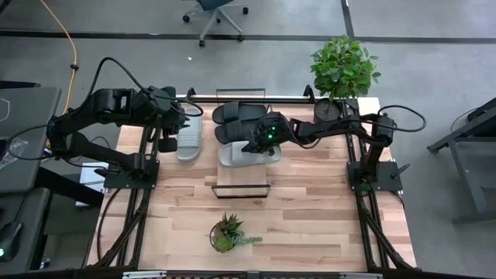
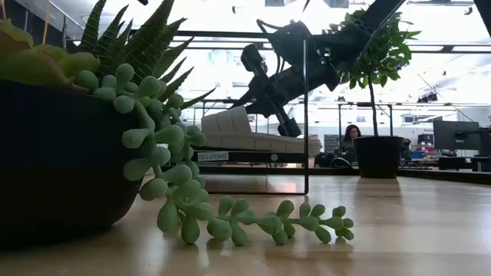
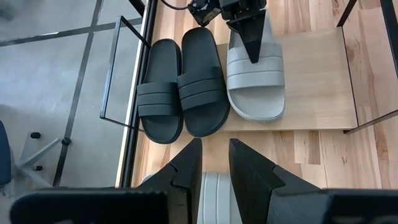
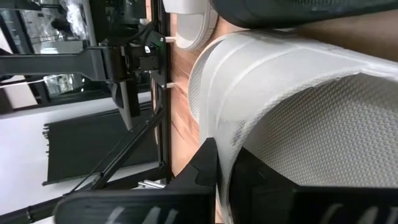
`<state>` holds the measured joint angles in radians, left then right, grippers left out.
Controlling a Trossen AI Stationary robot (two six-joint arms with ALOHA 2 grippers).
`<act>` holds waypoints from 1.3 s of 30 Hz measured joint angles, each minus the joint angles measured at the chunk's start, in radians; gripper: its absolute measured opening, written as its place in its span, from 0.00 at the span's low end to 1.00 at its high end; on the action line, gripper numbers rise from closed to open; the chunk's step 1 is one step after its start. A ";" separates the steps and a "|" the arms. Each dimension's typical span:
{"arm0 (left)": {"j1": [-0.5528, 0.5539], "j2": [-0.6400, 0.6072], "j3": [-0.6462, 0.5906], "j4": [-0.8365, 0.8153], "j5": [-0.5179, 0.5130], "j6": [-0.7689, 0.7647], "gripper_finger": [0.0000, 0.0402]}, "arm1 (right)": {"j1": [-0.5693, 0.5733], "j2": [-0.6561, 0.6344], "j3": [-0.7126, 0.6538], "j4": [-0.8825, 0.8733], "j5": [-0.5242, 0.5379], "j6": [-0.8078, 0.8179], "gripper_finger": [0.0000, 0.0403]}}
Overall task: Pick and place slides into the shelf
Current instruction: Put the bottom gray slipper slide on the shelf
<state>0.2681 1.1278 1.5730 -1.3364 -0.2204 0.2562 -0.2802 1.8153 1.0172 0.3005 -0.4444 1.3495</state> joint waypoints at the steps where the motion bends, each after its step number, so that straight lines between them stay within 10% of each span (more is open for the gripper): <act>1: 0.000 0.000 0.000 0.000 0.000 0.000 0.17 | 0.000 0.000 0.000 0.001 0.000 0.000 0.00; 39: 0.000 0.000 0.000 0.000 0.000 0.000 0.17 | 0.007 0.020 0.050 -0.051 -0.034 -0.018 0.00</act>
<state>0.2680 1.1282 1.5730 -1.3361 -0.2203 0.2562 -0.2729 1.8351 1.0668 0.2498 -0.4785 1.3319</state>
